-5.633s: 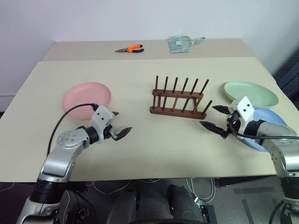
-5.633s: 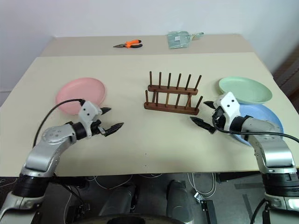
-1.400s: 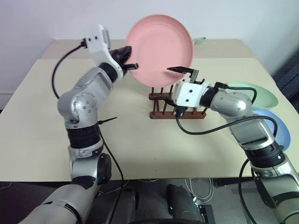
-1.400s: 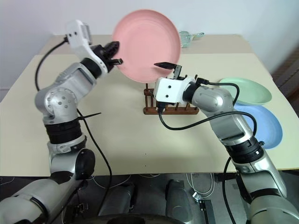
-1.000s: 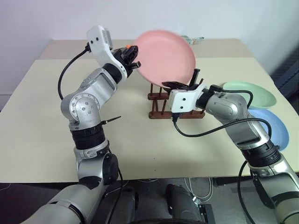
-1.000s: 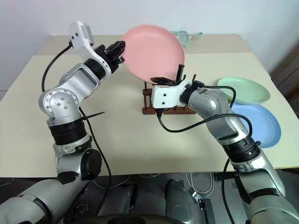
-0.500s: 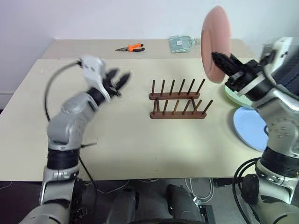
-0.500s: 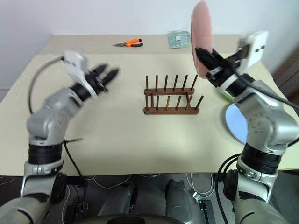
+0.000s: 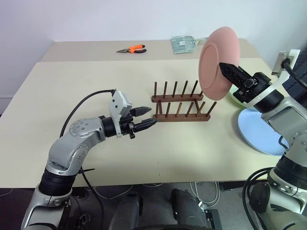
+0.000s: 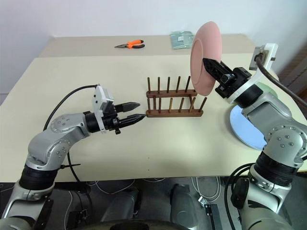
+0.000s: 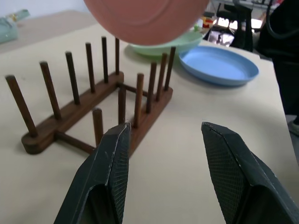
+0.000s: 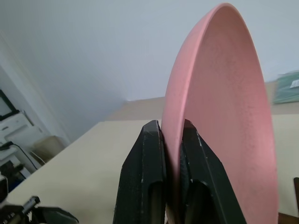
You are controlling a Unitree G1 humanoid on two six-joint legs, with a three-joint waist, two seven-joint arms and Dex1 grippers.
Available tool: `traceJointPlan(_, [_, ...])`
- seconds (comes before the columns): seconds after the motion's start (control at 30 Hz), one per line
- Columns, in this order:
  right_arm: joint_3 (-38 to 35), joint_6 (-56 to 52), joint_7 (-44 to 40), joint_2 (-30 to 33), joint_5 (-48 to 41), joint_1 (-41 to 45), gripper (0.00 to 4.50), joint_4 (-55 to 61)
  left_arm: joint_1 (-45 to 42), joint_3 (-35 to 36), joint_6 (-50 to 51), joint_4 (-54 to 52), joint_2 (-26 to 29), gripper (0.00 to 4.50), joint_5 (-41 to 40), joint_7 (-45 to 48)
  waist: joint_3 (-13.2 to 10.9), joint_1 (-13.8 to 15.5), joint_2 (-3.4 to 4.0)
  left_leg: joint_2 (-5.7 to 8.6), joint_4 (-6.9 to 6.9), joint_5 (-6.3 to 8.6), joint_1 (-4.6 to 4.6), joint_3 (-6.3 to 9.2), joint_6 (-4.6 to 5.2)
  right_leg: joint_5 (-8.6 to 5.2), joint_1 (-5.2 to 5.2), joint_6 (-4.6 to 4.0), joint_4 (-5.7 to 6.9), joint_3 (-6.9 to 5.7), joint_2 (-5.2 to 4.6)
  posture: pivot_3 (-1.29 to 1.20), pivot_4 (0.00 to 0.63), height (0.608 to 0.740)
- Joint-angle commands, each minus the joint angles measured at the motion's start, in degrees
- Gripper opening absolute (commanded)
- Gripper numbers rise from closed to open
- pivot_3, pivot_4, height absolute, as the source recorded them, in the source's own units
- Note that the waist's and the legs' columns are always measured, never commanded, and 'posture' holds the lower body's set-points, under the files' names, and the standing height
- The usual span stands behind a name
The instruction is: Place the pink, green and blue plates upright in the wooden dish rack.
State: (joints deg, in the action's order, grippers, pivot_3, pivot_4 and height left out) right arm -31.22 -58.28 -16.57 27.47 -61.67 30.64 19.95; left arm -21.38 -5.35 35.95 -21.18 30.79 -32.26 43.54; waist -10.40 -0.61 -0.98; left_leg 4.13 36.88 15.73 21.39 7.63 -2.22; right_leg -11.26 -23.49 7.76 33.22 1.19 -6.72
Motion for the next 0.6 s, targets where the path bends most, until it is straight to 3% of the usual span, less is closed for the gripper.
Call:
traceJointPlan(0.03, [0.08,0.31,2.18,0.85,-2.14,0.19,0.00,-0.92,0.02,-0.43,-0.91,-2.32,-0.09,2.44,0.74,0.17,0.00,-0.01,0.00,0.00,0.00,0.00,0.00,0.00,0.00,0.00,0.00,0.00,0.00,0.00,0.00,0.00,0.150,0.740])
traceJointPlan(0.1, [0.41,0.54,2.89,0.79,-2.34,0.09,0.00,-2.24,0.07,-0.80,-0.92,-2.46,-0.25,2.44,0.96,0.16,0.00,-0.02,0.00,0.00,0.00,0.00,0.00,0.01,0.00,0.00,0.00,0.00,0.00,-0.01,0.00,0.00,0.150,0.740])
traceJointPlan(0.2, [1.29,2.18,2.97,1.53,-0.20,0.07,1.13,-3.47,0.13,-1.34,-1.02,-2.55,-0.54,2.49,1.28,0.17,0.00,-0.05,0.00,0.00,0.00,0.00,0.00,0.01,0.00,0.00,-0.01,0.00,0.00,0.00,0.00,0.00,0.150,0.740])
traceJointPlan(0.33, [2.58,9.38,1.01,4.47,7.21,-0.20,3.12,-2.45,0.44,-2.02,-1.02,-2.81,-0.92,2.49,1.66,0.18,-0.01,0.01,0.01,0.00,0.00,0.00,0.00,0.00,0.01,0.00,-0.01,0.01,0.00,0.00,0.00,0.00,0.150,0.740])
traceJointPlan(0.53, [-3.81,16.94,0.39,11.36,12.79,-0.51,3.12,-7.01,-0.07,-4.06,-2.27,-0.96,-1.61,2.49,3.69,0.90,-0.01,0.09,0.00,0.01,0.02,0.01,0.02,-0.01,0.01,-0.01,0.02,0.03,-0.02,-0.01,0.00,0.00,0.150,0.740])
traceJointPlan(0.6, [-4.45,17.93,-1.04,15.23,16.49,-4.06,3.67,-9.15,-0.17,-4.67,-2.82,-0.37,-1.71,2.49,4.45,1.39,0.00,0.18,-0.01,0.01,0.03,0.01,0.02,-0.01,0.01,-0.01,0.05,0.02,-0.05,-0.01,0.00,0.00,0.150,0.740])
